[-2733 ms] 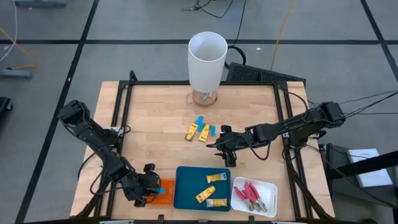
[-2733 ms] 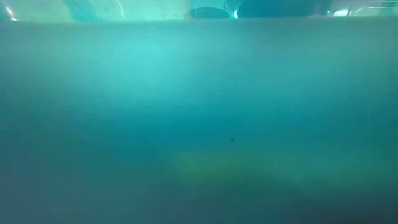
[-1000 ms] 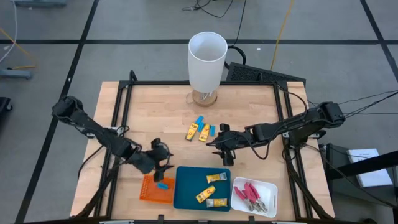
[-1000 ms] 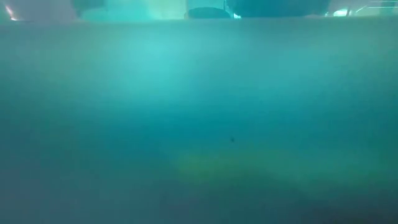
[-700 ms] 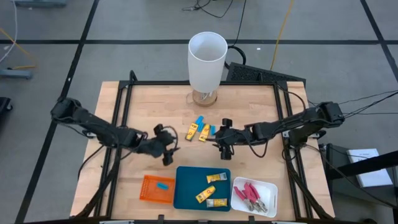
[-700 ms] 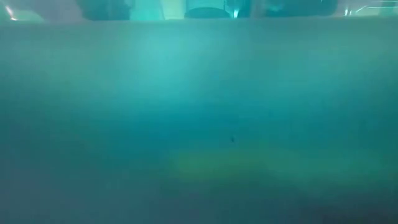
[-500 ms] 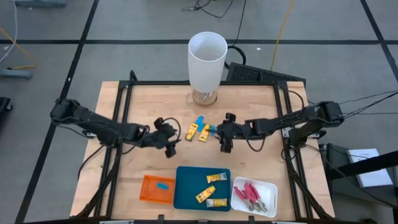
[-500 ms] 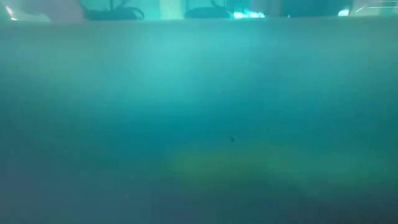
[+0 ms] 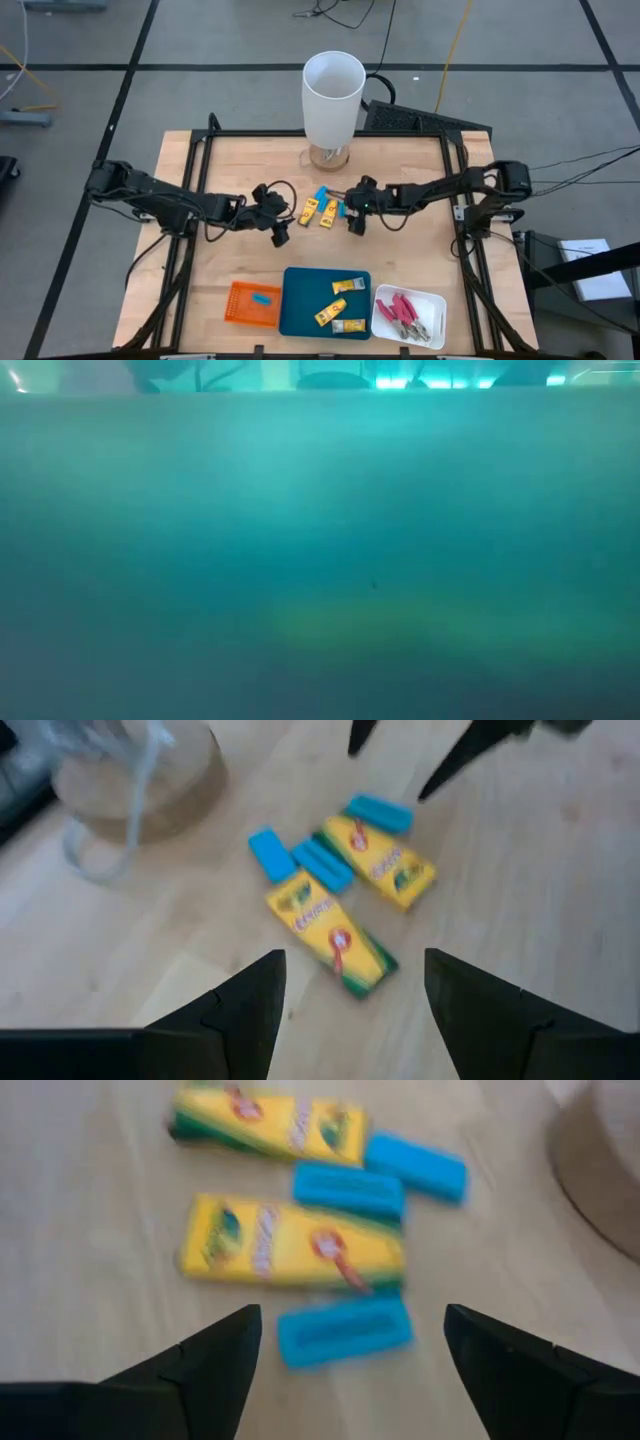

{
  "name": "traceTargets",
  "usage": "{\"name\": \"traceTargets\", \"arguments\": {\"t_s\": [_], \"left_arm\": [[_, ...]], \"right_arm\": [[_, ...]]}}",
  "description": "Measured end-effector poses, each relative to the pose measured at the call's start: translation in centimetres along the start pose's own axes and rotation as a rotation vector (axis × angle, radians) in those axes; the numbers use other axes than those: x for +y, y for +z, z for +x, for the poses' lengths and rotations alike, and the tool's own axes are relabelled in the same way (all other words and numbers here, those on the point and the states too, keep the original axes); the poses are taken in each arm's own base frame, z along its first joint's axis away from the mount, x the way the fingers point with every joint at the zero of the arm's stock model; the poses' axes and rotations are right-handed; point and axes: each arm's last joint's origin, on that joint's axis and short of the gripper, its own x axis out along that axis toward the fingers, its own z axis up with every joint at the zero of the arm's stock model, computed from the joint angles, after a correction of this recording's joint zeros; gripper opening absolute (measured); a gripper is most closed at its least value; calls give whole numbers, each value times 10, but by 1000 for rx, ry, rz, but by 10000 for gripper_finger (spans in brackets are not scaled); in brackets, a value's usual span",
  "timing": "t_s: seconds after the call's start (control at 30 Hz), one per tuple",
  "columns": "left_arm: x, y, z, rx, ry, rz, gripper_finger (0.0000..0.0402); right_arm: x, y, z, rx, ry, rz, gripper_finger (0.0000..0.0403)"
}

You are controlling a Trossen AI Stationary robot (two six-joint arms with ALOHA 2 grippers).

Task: Pick & Place School Supplies
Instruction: Put the blue eraser into the orange bin

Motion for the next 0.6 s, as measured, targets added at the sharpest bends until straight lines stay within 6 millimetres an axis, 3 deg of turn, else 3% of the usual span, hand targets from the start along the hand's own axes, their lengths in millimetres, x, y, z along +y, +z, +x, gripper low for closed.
{"name": "traceTargets", "arguments": {"t_s": [0.4, 0.6], "left_arm": [[-4, -6, 14, 38, -17, 12, 244], [-5, -6, 15, 41, -34, 10, 244]], "right_arm": [[15, 3, 4, -29, 313, 49, 285], [14, -5, 4, 68, 316, 92, 278]]}}
